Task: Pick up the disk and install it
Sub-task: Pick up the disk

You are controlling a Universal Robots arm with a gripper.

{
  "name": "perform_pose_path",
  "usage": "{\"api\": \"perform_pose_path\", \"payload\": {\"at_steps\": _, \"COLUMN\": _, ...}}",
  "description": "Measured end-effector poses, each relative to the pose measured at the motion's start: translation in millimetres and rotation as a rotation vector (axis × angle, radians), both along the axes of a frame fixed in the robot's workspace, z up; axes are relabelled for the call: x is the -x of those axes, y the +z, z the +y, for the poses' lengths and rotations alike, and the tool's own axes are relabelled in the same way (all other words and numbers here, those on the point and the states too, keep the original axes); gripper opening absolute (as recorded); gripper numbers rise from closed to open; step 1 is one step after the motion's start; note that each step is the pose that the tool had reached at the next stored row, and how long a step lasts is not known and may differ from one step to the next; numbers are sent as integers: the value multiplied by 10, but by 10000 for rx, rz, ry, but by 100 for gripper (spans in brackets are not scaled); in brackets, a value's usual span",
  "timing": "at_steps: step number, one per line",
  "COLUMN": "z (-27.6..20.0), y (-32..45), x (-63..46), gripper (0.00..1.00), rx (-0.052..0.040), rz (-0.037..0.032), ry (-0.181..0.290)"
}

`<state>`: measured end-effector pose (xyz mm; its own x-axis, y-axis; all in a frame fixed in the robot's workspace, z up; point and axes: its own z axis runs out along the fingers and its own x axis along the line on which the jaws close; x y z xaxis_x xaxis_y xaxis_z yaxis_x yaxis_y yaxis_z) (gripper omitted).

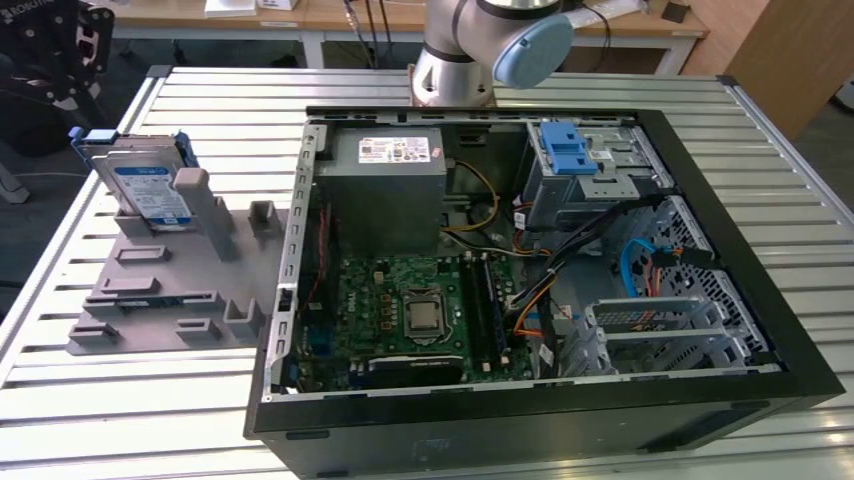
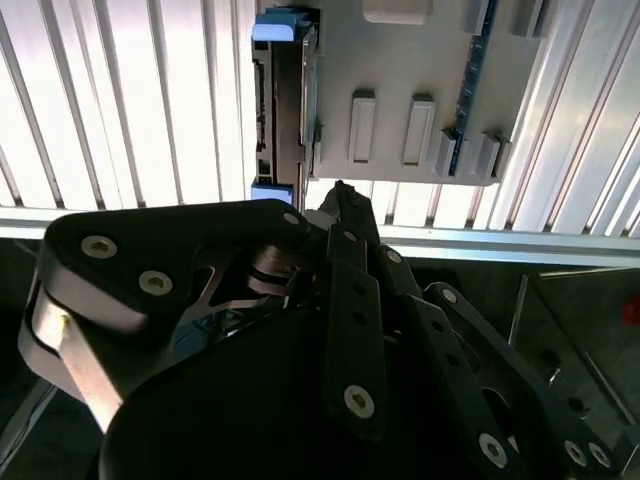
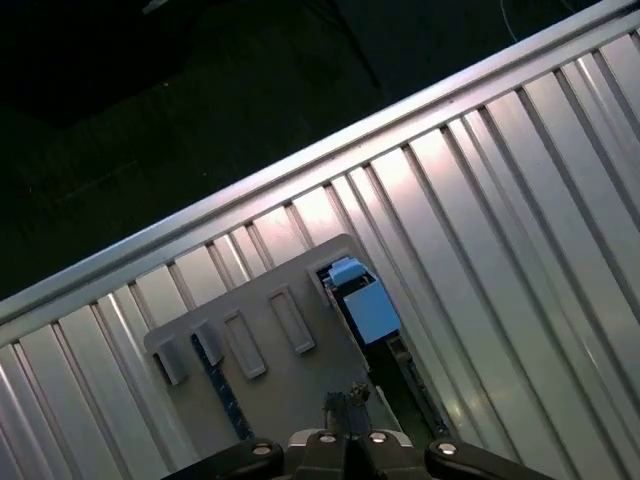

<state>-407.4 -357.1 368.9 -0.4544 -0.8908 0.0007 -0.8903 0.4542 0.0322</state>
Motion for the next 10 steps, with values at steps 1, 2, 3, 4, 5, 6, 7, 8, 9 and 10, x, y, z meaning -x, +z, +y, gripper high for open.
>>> {"api": "perform_pose_path", "payload": {"at_steps": 1, "z": 0, "y": -2, "x": 0, "gripper": 11, "rx": -1, "rz": -11, "ry": 131}}
{"api": "perform_pose_path", "payload": {"at_steps": 2, "z": 0, "y": -3, "x": 0, "gripper": 11, "rx": -2, "rz": -16, "ry": 286}}
{"api": "perform_pose_path", "payload": {"at_steps": 3, "z": 0, "y": -4, "x": 0, "gripper": 11, "rx": -1, "rz": -15, "ry": 464}}
{"api": "perform_pose_path", "payload": {"at_steps": 4, "z": 0, "y": -5, "x": 0, "gripper": 11, "rx": -1, "rz": -15, "ry": 644}}
{"api": "perform_pose_path", "payload": {"at_steps": 5, "z": 0, "y": -7, "x": 0, "gripper": 11, "rx": -1, "rz": -15, "ry": 823}}
{"api": "perform_pose_path", "payload": {"at_steps": 6, "z": 0, "y": -9, "x": 0, "gripper": 11, "rx": -1, "rz": -15, "ry": 1004}}
{"api": "perform_pose_path", "payload": {"at_steps": 7, "z": 0, "y": -11, "x": 0, "gripper": 11, "rx": -2, "rz": -15, "ry": 1193}}
{"api": "perform_pose_path", "payload": {"at_steps": 8, "z": 0, "y": -13, "x": 0, "gripper": 11, "rx": -2, "rz": -15, "ry": 1374}}
{"api": "perform_pose_path", "payload": {"at_steps": 9, "z": 0, "y": -16, "x": 0, "gripper": 11, "rx": -2, "rz": -16, "ry": 1546}}
{"api": "perform_pose_path", "payload": {"at_steps": 10, "z": 0, "y": -18, "x": 0, "gripper": 11, "rx": -3, "rz": -15, "ry": 1692}}
